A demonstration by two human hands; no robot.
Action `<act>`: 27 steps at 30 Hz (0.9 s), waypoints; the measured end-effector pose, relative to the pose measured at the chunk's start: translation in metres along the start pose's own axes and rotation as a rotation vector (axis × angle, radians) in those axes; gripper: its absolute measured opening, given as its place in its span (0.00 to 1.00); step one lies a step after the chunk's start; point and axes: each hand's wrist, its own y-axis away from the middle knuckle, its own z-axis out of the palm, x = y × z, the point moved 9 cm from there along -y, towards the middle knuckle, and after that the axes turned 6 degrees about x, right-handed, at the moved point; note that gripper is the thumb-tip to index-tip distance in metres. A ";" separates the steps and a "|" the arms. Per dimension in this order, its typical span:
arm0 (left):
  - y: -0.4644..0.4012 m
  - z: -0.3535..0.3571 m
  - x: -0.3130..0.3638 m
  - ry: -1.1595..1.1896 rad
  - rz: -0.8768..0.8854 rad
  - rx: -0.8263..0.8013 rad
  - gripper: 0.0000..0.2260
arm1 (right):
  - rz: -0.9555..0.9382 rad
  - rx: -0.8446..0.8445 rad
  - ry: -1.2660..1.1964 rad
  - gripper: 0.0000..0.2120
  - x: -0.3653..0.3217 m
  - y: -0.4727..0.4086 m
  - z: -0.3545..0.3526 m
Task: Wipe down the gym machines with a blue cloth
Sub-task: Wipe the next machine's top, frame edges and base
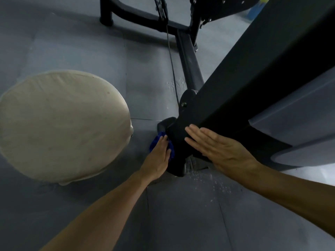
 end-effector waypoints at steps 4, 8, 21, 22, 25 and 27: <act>-0.022 0.010 -0.010 -0.183 0.130 0.152 0.24 | -0.020 0.073 0.066 0.36 -0.001 -0.005 0.005; -0.018 0.022 -0.009 -0.316 0.108 0.245 0.27 | -0.044 0.114 0.108 0.36 -0.002 -0.007 0.006; 0.033 0.048 0.012 -0.146 -0.144 0.335 0.35 | -0.019 0.042 -0.083 0.38 0.005 0.001 -0.005; 0.020 0.038 0.008 -0.142 -0.151 0.317 0.34 | -0.012 0.034 -0.095 0.38 0.008 0.001 -0.005; -0.017 0.014 0.007 -0.055 -0.188 0.221 0.32 | 0.034 0.051 -0.124 0.39 0.021 0.000 -0.008; -0.022 0.011 0.015 -0.005 -0.217 0.231 0.34 | 0.064 0.070 -0.105 0.39 0.030 0.003 -0.011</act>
